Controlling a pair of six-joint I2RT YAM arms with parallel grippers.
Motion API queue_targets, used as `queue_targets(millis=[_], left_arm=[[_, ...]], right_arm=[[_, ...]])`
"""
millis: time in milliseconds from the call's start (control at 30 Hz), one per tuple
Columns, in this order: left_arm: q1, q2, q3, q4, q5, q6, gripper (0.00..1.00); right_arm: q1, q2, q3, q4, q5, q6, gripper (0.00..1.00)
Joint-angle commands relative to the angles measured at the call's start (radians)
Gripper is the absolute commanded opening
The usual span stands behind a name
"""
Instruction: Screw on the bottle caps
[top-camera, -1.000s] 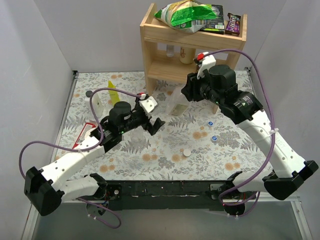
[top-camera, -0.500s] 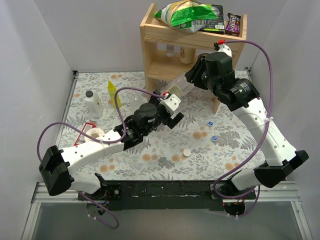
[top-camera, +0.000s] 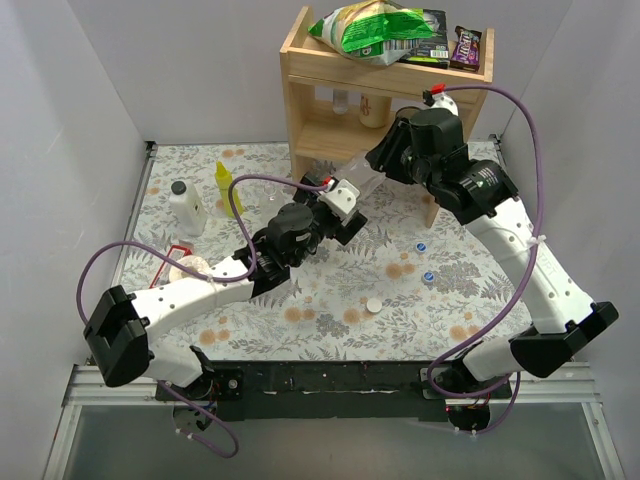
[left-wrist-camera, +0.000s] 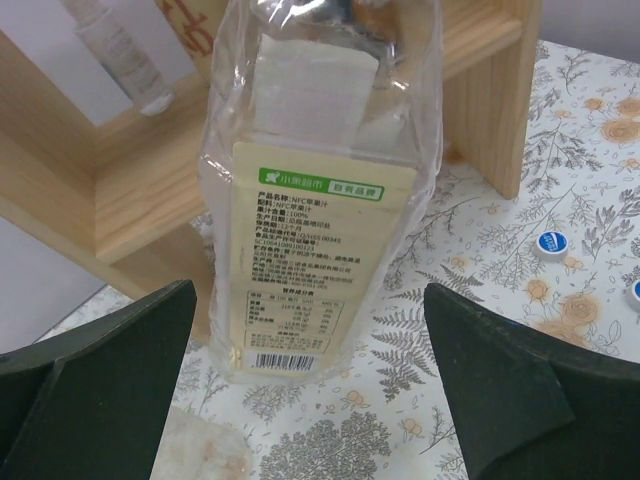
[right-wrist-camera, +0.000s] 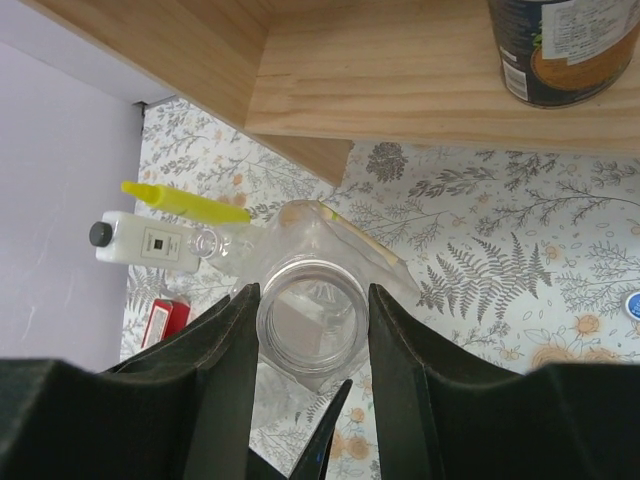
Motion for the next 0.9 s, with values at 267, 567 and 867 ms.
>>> queue_targets(millis=[267,567,867], left_arm=[[0.081,0.047,0.049,-0.047,0.159,-0.054,0.88],[0.089,0.086,0.063,-0.008,0.181,-0.048,0.77],[0.09,0.133,0.049,0.09,0.072,-0.032,0.75]], right_arm=[[-0.002,-0.071,-0.031,0.114,-0.067,-0.052,0.01],[-0.002,-0.08,-0.051,0.14,-0.119,-0.069,0.01],[-0.002,-0.077,-0.051,0.154,-0.147,-0.08,0.01]])
